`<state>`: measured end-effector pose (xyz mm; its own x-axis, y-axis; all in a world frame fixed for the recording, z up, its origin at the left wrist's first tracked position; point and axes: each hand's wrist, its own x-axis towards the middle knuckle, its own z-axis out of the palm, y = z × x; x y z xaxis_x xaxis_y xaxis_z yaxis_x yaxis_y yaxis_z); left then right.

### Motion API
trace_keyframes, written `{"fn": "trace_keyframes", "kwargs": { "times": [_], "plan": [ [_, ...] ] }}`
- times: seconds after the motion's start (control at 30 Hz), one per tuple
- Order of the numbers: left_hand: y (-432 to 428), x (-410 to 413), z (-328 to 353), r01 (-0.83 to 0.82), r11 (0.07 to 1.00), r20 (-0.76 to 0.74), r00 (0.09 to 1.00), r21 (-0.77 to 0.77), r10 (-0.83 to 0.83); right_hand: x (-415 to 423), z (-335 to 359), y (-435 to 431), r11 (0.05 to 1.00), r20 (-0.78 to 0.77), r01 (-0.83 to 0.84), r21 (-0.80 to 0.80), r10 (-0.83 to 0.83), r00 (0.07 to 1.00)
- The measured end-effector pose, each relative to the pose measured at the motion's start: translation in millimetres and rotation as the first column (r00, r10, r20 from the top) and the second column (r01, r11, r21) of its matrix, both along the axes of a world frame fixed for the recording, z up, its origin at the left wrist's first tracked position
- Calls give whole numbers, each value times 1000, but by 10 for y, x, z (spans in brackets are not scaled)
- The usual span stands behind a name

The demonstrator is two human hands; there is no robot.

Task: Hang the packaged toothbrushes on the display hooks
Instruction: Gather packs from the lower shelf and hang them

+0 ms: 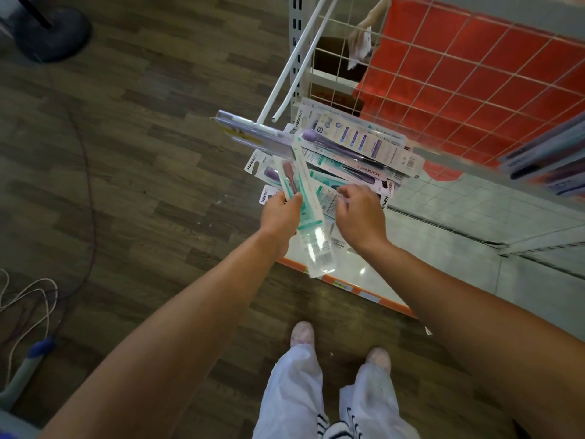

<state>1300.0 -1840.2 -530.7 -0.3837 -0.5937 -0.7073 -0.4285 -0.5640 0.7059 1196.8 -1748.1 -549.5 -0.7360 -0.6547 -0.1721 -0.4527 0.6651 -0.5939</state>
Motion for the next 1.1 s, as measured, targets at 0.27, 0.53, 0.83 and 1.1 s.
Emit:
{"fn": "trace_keyframes", "kwargs": {
  "times": [0.27,0.53,0.83,1.1],
  "plan": [
    [-35,125,2,3,997,60,998,-73,2,-268,-175,-69,897,-295,-275,345,382,876],
    [-8,158,-80,24,999,92,996,-33,-21,-220,-252,-25,885,-405,-287,366,429,807],
    [54,124,-58,-15,998,88,996,-55,19,2,-314,-71,825,-354,-417,382,548,758],
    [65,184,-15,-86,986,60,994,-143,96,20,-304,8,899,-389,-372,230,436,812]
  ]
}}
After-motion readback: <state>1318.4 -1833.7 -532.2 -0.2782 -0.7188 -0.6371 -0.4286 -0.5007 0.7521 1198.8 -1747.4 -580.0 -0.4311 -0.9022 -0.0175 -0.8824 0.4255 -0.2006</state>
